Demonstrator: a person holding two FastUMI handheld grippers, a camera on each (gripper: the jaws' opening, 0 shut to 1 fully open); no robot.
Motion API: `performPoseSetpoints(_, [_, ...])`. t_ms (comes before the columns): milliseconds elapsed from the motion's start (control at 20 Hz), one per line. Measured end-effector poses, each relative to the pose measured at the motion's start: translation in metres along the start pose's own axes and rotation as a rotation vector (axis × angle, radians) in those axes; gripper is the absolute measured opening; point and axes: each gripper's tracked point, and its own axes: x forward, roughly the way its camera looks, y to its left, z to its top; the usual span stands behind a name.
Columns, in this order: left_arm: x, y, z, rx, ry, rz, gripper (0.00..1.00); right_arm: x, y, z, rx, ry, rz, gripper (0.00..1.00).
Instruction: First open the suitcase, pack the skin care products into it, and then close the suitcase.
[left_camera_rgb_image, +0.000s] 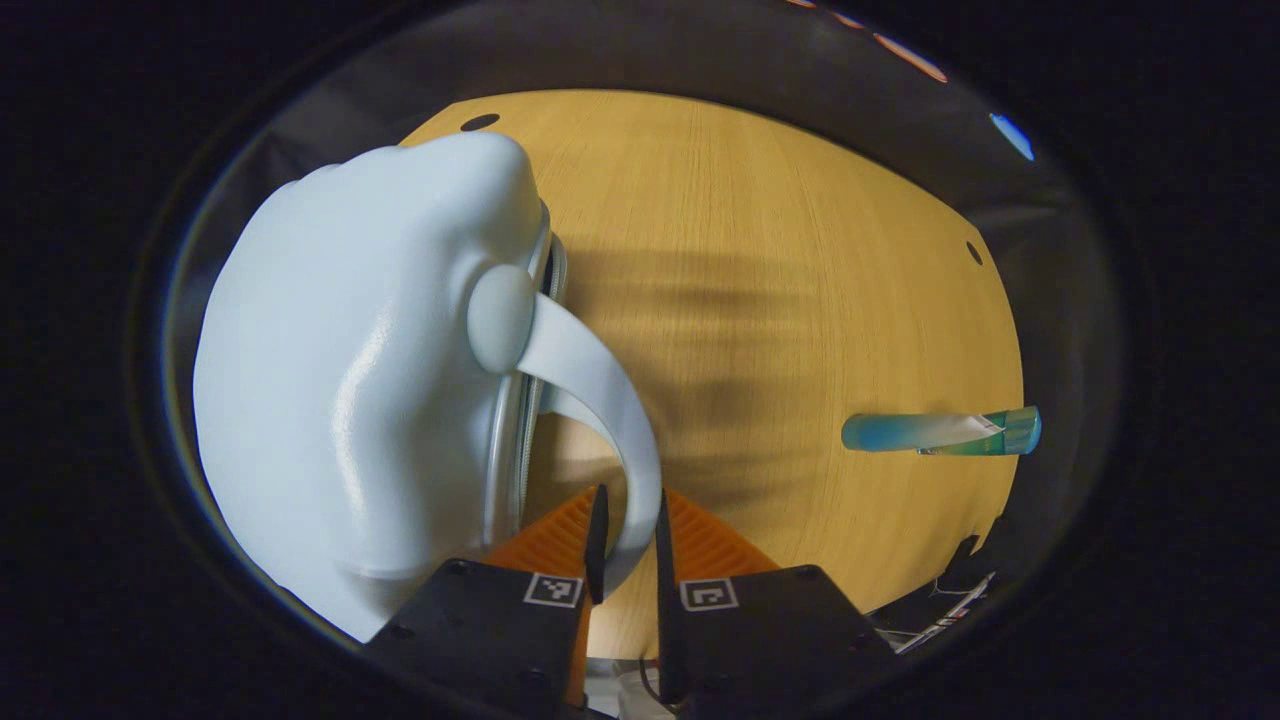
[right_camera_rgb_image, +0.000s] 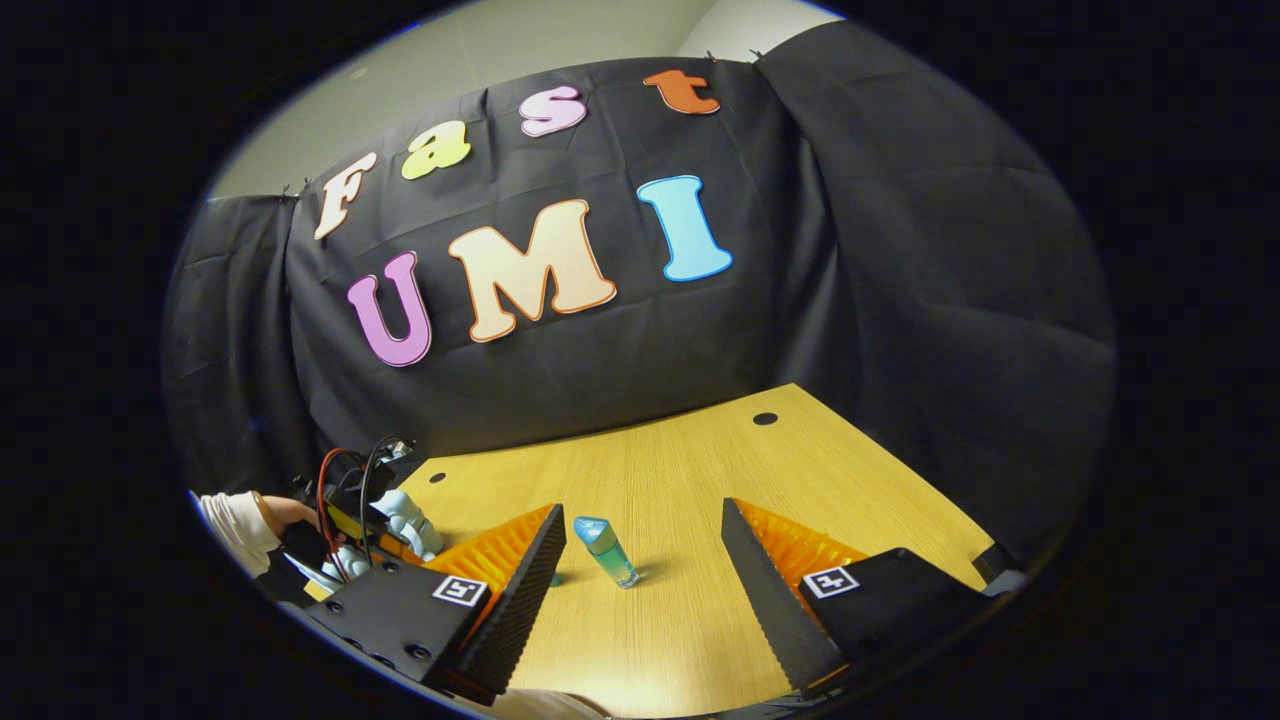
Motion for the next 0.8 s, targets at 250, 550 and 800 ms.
performPoseSetpoints(250, [-0.004, -0.005, 0.000, 0.057, 0.001, -0.009, 0.12, 0.000, 0.001, -0.002, 0.009, 0.002, 0.008, 0.98])
performPoseSetpoints(550, [-0.025, -0.014, 0.009, 0.126, -0.068, 0.012, 0.06, 0.001, -0.006, 0.001, 0.019, -0.007, -0.005, 0.98])
performPoseSetpoints(800, [-0.063, -0.038, 0.022, 0.106, -0.101, -0.109, 0.05, 0.000, -0.008, -0.004, 0.018, 0.002, -0.012, 0.98])
